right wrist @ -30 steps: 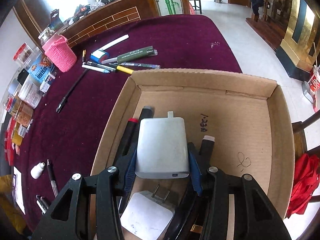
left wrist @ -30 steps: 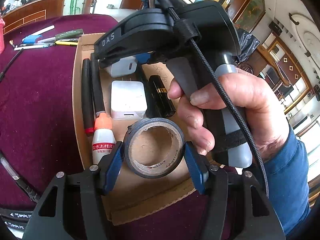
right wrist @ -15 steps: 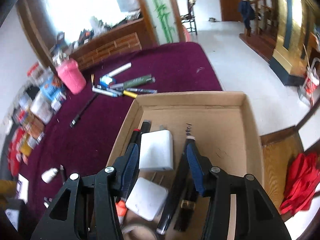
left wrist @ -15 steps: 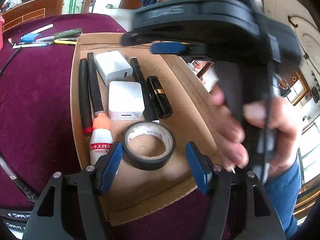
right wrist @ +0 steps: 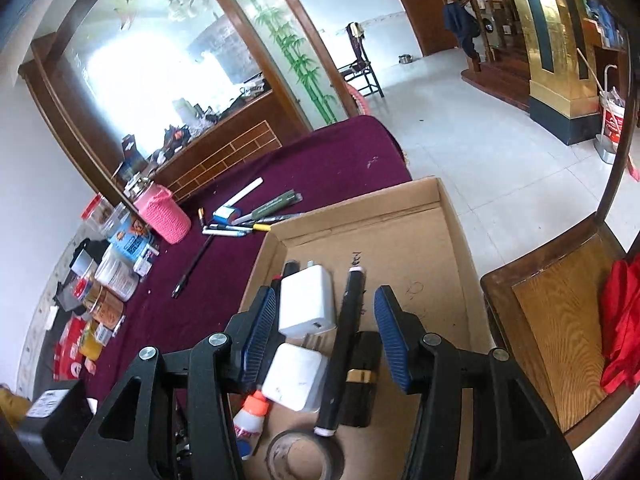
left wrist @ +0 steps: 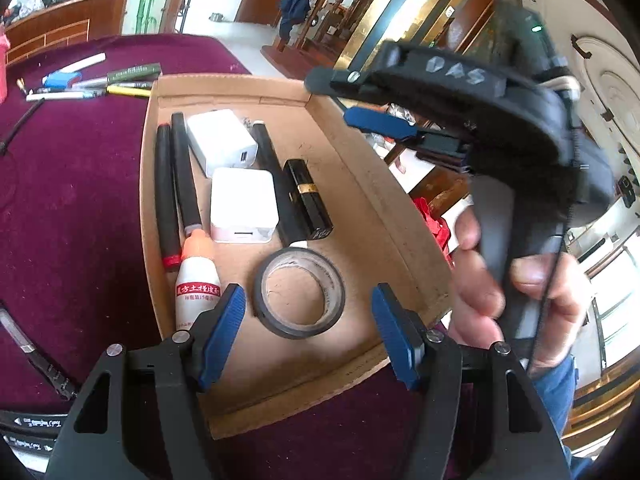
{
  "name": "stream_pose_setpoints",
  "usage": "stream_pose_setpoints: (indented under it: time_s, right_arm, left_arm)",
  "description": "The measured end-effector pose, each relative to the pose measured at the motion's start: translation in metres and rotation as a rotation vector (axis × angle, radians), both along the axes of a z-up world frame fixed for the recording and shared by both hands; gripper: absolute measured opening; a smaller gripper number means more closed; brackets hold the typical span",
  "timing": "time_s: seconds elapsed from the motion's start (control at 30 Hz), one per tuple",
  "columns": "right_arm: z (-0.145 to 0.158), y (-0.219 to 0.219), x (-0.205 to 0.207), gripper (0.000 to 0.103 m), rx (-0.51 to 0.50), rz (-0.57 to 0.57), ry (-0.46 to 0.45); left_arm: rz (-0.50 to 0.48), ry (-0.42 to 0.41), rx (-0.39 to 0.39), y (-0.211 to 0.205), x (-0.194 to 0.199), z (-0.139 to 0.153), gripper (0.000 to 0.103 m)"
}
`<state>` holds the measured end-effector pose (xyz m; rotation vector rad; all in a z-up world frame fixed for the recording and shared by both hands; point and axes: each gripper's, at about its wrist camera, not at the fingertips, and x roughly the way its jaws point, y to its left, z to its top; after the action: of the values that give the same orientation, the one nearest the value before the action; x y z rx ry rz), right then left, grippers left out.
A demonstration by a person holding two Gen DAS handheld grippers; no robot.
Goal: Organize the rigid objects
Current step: 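Move both grippers back to the markers lying on the table, then grasp the green-capped black marker with the left gripper while the right gripper grasps a white marker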
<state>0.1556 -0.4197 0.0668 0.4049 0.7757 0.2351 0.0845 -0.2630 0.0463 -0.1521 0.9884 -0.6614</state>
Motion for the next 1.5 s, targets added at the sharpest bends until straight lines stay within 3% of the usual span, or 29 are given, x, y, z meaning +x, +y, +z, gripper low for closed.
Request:
stream_pose_setpoints:
  time_s: [0.17, 0.4, 0.53, 0.67, 0.8, 0.93, 1.03, 1.2, 1.37, 1.5]
  right_arm:
    - [-0.005, -0.001, 0.002, 0.047, -0.030, -0.009, -0.002]
    - [0.014, 0.003, -0.014, 0.047, -0.015, 0.022, -0.119]
    - [0.020, 0.024, -0.020, 0.047, -0.058, 0.100, -0.171]
    - [0.032, 0.052, -0.035, 0.047, -0.039, 0.218, -0.202]
    - [0.032, 0.087, -0.059, 0.052, 0.075, 0.360, -0.152]
    - [0.006, 0.135, -0.098, 0.057, 0.068, 0.498, -0.057]
    - [-0.020, 0.167, -0.120, 0.057, 0.046, 0.595, 0.050]
    - [-0.048, 0.190, -0.128, 0.057, -0.019, 0.605, 0.129]
    - [-0.062, 0.206, -0.128, 0.057, -0.116, 0.590, 0.152]
    - [-0.071, 0.220, -0.149, 0.058, -0.096, 0.619, 0.180]
  left_arm:
    - [0.008, -0.045, 0.013, 0.001, -0.004, 0.015, 0.065]
    - [0.061, -0.087, 0.013, 0.027, -0.020, 0.049, 0.065]
    - [0.099, -0.111, 0.044, 0.065, -0.048, 0.057, 0.065]
    - [0.220, -0.108, 0.039, 0.132, -0.081, 0.053, 0.065]
    - [0.379, -0.065, 0.036, 0.206, -0.097, 0.032, 0.065]
    - [0.495, 0.050, 0.002, 0.259, -0.097, -0.009, 0.065]
    - [0.500, 0.091, -0.041, 0.272, -0.103, -0.026, 0.065]
    - [0.497, 0.089, -0.066, 0.279, -0.109, -0.034, 0.065]
    - [0.496, 0.089, -0.102, 0.289, -0.117, -0.031, 0.065]
    - [0.503, 0.087, -0.108, 0.297, -0.122, -0.031, 0.065]
